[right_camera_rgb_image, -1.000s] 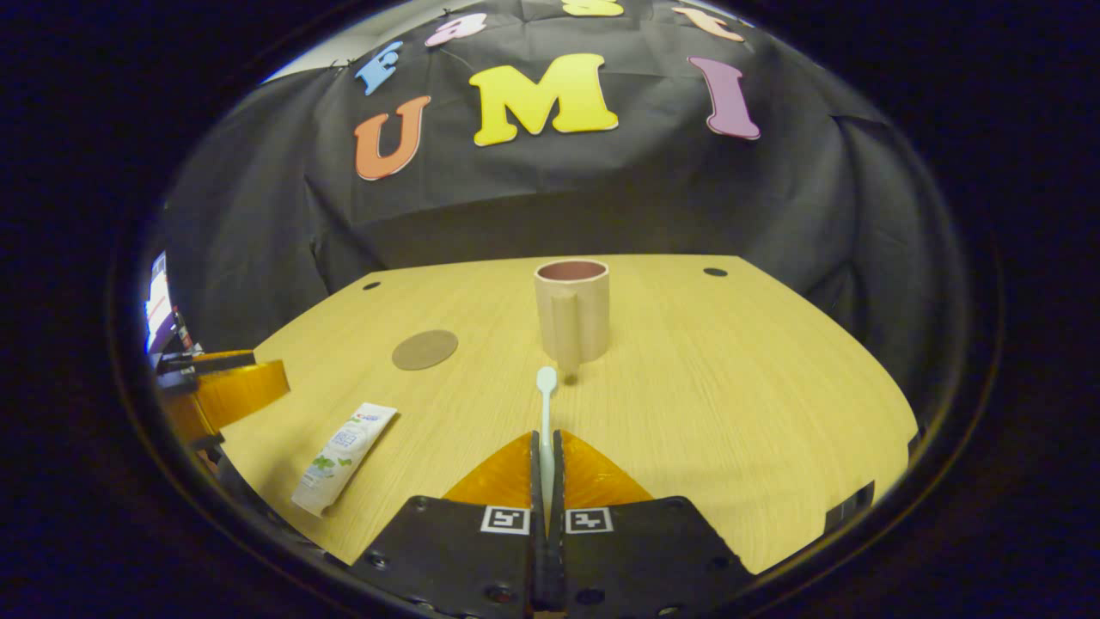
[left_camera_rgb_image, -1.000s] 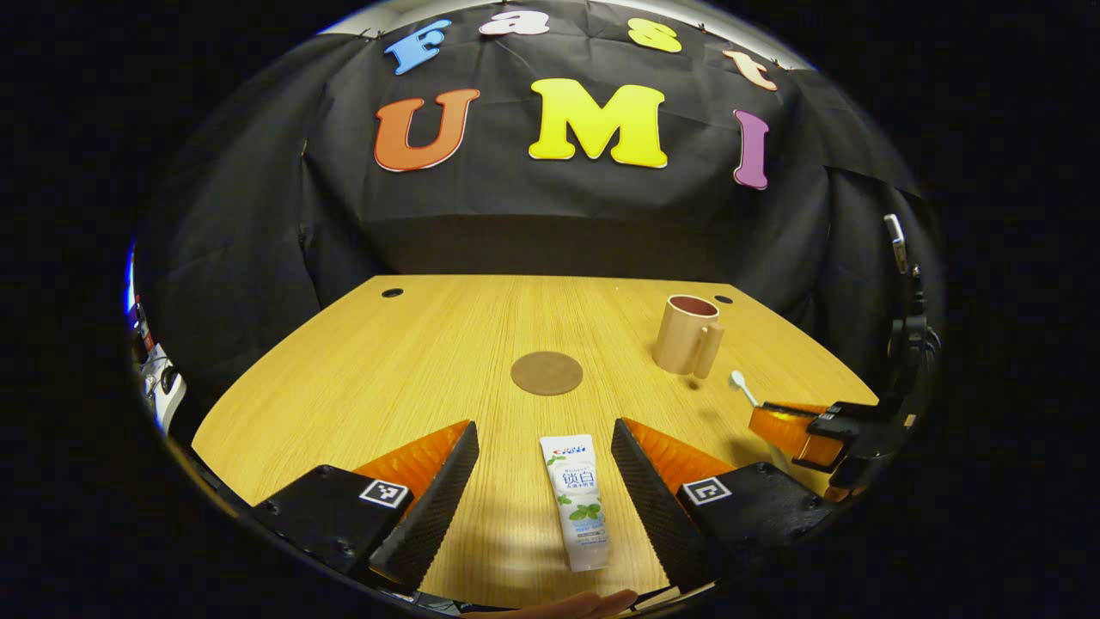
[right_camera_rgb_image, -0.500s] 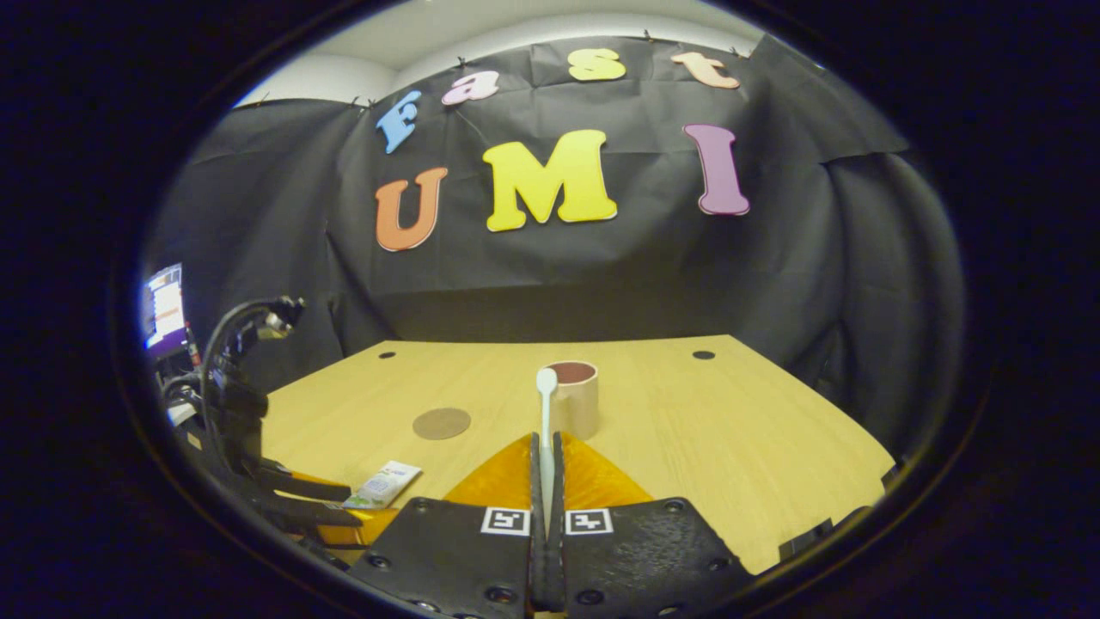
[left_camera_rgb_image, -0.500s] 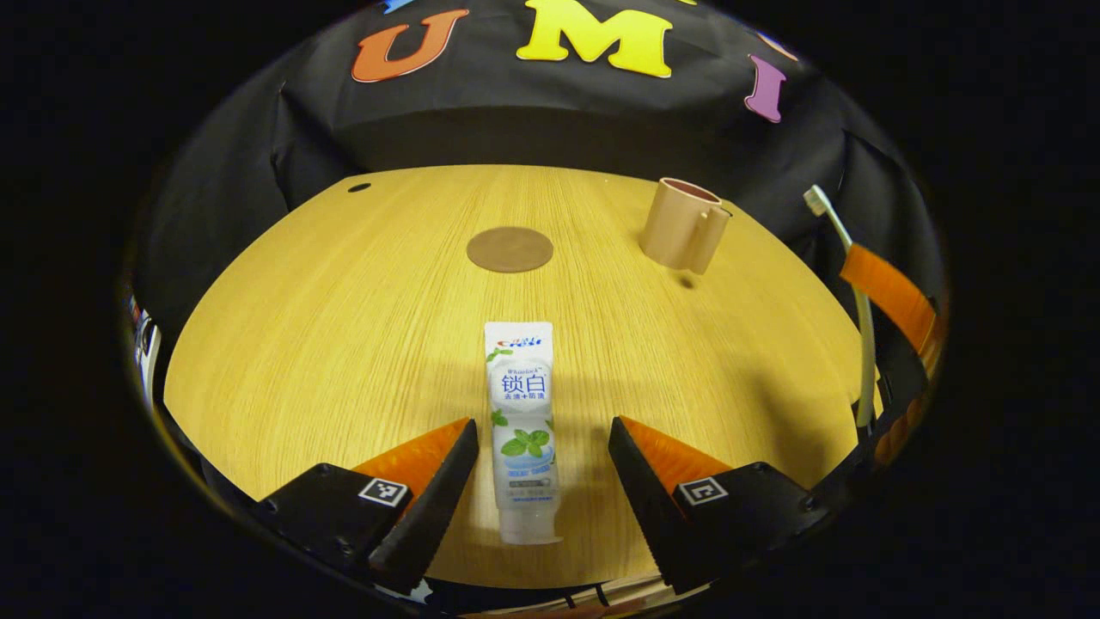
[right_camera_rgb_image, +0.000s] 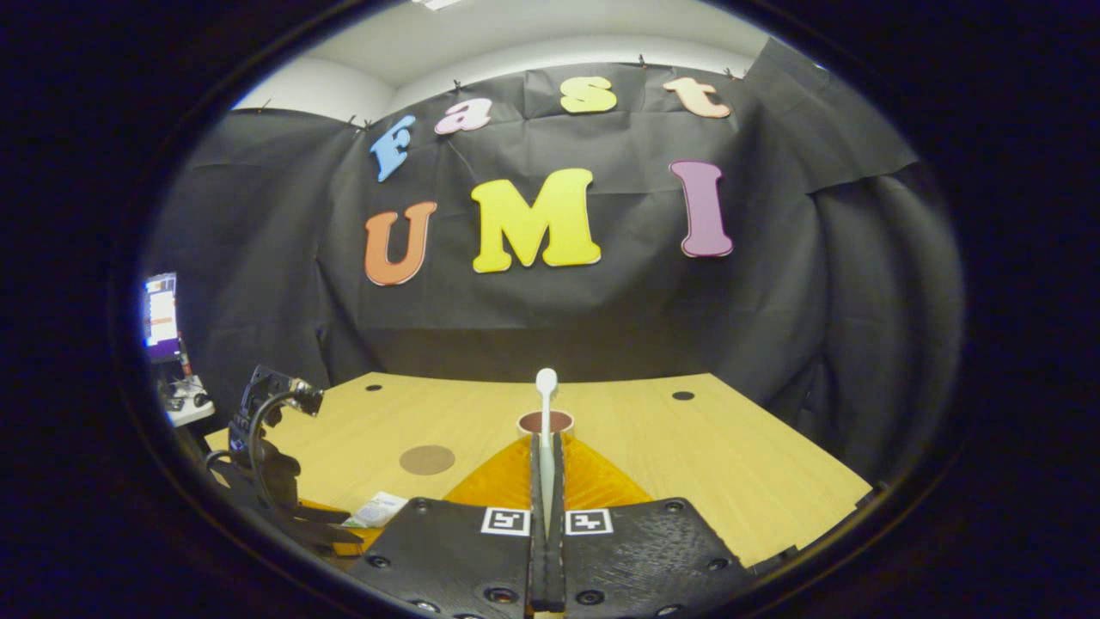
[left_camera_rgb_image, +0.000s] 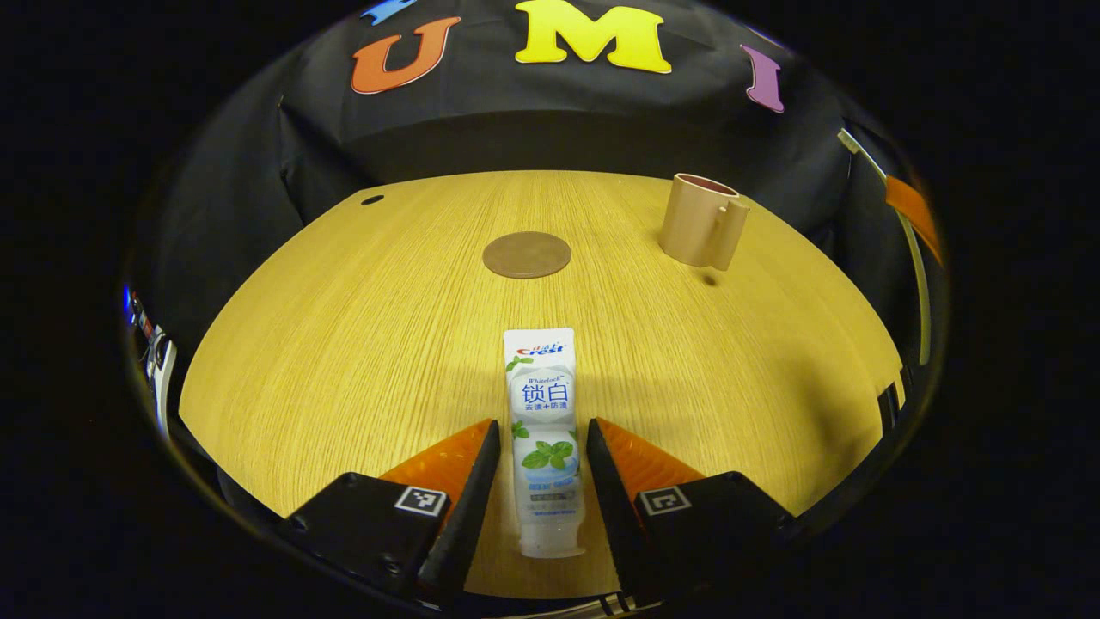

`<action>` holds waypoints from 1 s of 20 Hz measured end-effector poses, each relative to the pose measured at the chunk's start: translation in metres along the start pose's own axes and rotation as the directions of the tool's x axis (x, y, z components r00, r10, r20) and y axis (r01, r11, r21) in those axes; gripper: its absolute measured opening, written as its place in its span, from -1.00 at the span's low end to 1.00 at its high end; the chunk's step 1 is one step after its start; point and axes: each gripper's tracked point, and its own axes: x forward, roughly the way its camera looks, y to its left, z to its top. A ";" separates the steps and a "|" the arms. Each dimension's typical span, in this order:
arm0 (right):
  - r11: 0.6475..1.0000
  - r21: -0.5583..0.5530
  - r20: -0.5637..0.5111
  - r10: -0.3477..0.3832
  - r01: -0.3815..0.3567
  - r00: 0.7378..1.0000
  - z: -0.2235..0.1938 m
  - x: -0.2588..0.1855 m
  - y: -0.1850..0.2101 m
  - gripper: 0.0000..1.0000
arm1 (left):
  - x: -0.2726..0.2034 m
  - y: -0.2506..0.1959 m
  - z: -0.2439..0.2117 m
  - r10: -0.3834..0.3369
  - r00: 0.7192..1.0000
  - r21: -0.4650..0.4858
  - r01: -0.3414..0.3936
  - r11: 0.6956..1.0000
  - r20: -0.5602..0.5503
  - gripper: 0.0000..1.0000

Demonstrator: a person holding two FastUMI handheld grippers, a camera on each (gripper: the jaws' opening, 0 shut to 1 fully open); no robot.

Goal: Put the toothbrush and toothpaste on the desktop into the cup, then pick up the cup and place it on the coaster on the desktop.

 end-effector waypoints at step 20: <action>1.000 0.028 0.139 -0.008 0.005 0.990 0.070 0.080 0.003 -1.00 | -0.050 0.014 0.070 0.005 0.896 -0.056 0.023 0.998 0.445 -0.09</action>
